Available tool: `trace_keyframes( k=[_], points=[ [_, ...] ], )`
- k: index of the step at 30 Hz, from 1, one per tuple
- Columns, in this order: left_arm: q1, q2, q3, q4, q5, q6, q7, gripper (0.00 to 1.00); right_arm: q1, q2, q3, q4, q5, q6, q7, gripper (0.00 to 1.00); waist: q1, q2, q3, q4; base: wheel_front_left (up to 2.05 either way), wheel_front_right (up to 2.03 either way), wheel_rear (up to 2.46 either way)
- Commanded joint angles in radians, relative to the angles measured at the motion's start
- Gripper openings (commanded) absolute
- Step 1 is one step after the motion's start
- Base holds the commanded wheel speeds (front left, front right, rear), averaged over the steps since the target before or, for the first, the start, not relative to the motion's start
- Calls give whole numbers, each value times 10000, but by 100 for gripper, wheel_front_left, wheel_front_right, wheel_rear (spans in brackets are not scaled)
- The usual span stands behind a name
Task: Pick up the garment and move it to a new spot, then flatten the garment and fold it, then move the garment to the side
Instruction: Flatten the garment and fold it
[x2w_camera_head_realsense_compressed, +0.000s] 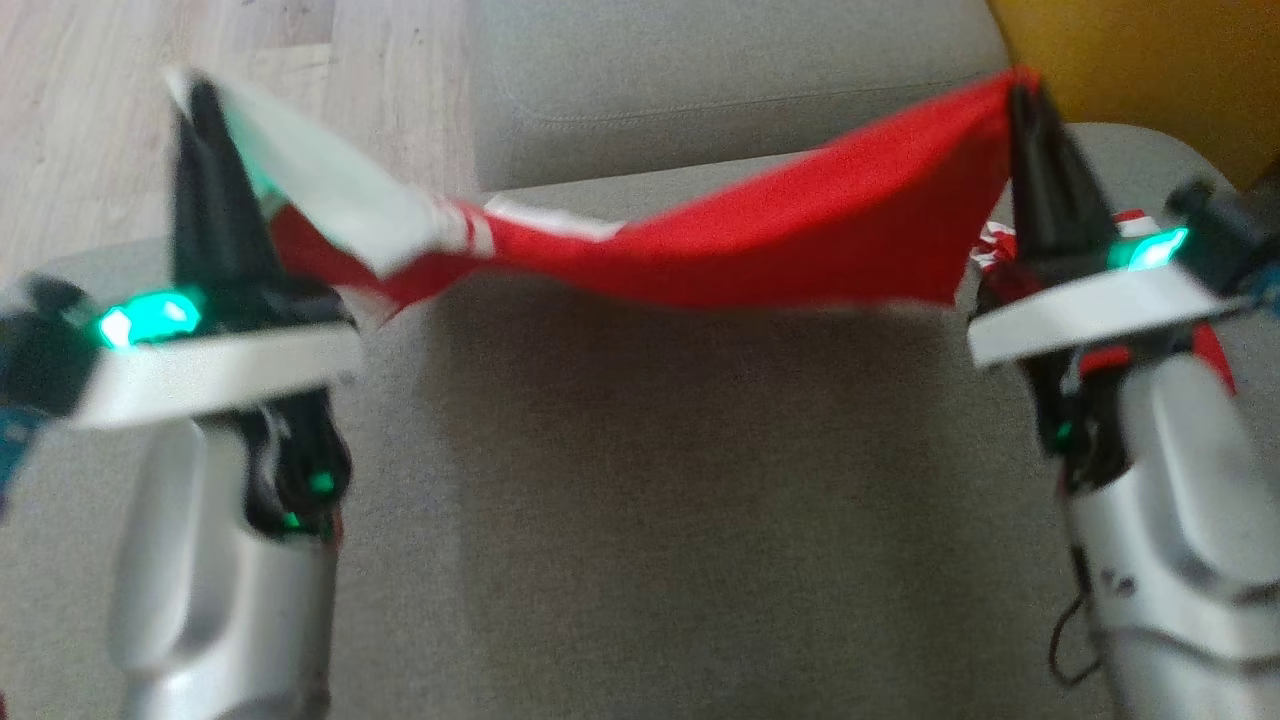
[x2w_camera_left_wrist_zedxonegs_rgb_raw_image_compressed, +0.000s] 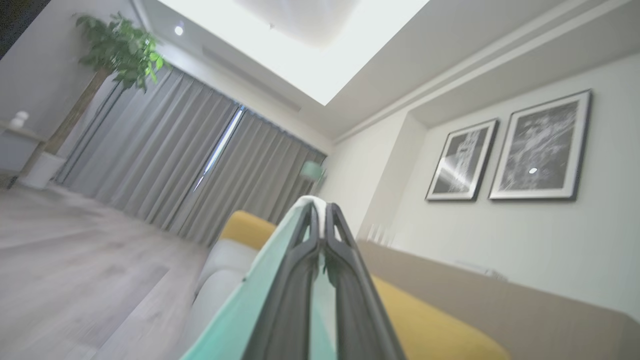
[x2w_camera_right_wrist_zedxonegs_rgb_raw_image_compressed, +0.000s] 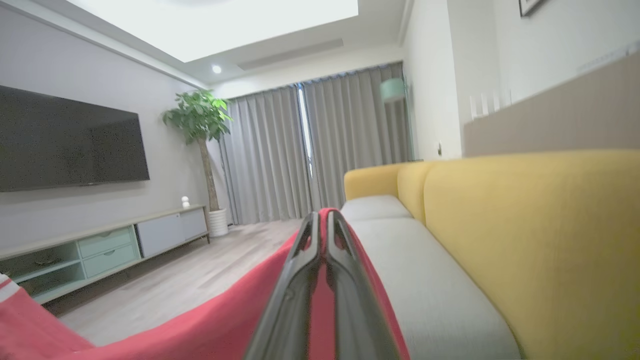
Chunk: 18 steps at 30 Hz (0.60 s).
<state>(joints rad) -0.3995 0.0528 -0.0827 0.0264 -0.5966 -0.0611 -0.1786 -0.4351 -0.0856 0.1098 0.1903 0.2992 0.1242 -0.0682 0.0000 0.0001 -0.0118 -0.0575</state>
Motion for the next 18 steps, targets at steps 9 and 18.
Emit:
trace_keyframes(
  k=[9,18],
  points=[
    [-1468,255,886,-2912,-762,690,1073,0,-1282,-509,436,-2052,460,65,970,0,0,-1,-302,-110,0,0,0],
    [-1398,533,970,-5008,-1220,1532,2710,0,-378,-361,-87,-4104,515,65,2424,0,0,-1,-202,-112,0,0,0]
  ],
)
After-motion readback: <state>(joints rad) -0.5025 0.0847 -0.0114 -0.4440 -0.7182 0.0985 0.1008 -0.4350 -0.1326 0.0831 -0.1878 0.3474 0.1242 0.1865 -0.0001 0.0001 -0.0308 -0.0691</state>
